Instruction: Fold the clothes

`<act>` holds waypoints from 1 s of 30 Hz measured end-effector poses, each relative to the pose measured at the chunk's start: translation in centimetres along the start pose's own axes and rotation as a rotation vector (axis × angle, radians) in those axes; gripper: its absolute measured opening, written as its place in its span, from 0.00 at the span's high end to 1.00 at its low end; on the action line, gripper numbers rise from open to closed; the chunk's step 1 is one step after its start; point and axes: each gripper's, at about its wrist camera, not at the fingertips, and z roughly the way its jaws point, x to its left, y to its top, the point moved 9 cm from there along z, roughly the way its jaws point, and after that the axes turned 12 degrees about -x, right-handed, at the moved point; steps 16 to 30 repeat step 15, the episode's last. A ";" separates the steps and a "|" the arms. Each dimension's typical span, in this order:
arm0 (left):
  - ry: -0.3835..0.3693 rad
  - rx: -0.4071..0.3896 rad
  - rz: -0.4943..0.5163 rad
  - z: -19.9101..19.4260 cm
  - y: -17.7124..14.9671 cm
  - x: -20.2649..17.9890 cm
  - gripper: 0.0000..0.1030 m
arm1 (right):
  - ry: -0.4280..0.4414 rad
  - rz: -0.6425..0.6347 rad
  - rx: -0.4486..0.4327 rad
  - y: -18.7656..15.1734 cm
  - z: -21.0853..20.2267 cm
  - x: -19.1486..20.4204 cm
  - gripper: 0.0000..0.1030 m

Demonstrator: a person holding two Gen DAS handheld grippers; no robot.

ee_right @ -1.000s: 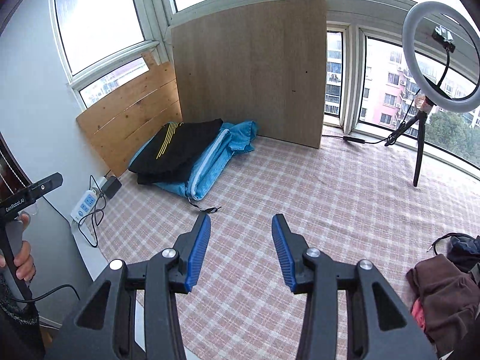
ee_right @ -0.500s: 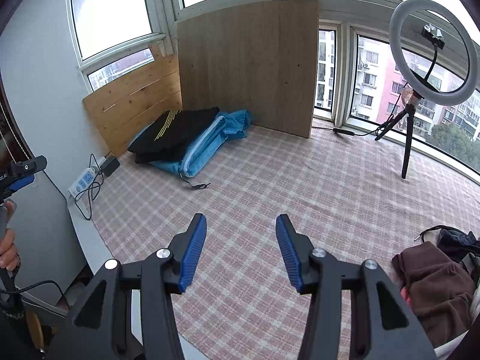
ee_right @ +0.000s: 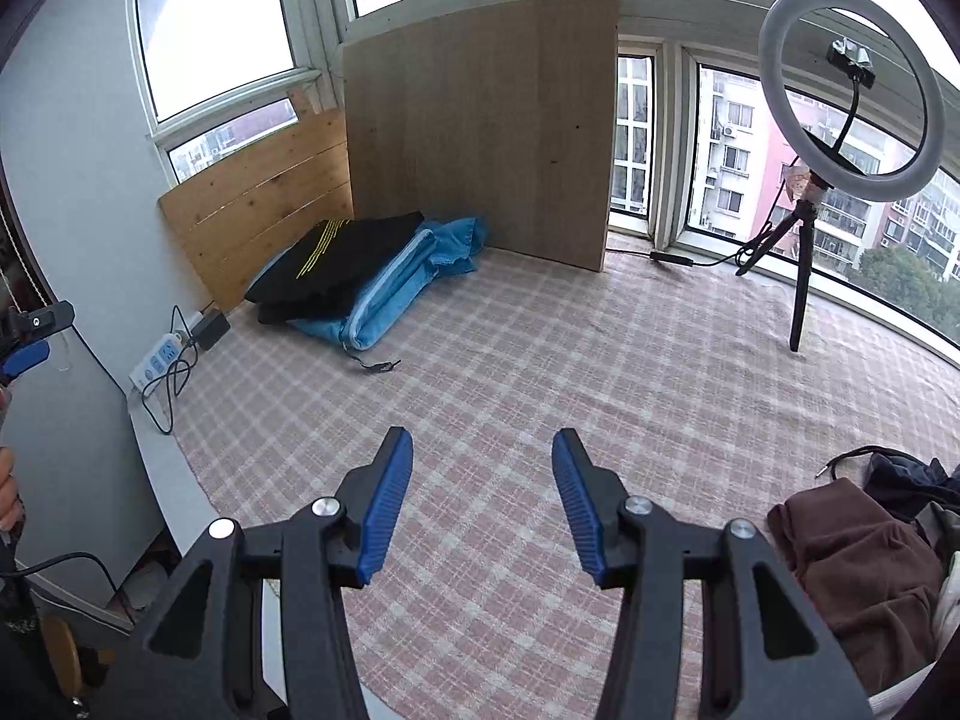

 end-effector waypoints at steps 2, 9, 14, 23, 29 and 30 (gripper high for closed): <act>0.002 0.001 0.003 0.0 0.0 0.0 0.01 | -0.002 0.000 0.002 -0.1 0.1 -0.2 0.53; -0.002 0.016 0.002 0.3 -0.1 0.1 0.01 | -0.009 -0.006 0.010 -0.5 0.3 -0.3 0.52; -0.002 -0.018 0.006 -0.2 0.4 0.2 0.01 | -0.009 -0.011 0.010 -0.6 0.4 0.0 0.52; -0.003 -0.017 0.005 -0.1 0.4 0.2 0.01 | -0.009 -0.012 0.009 -0.6 0.4 0.0 0.52; -0.003 -0.017 0.005 -0.1 0.4 0.2 0.01 | -0.009 -0.012 0.009 -0.6 0.4 0.0 0.52; -0.003 -0.017 0.005 -0.1 0.4 0.2 0.01 | -0.009 -0.012 0.009 -0.6 0.4 0.0 0.52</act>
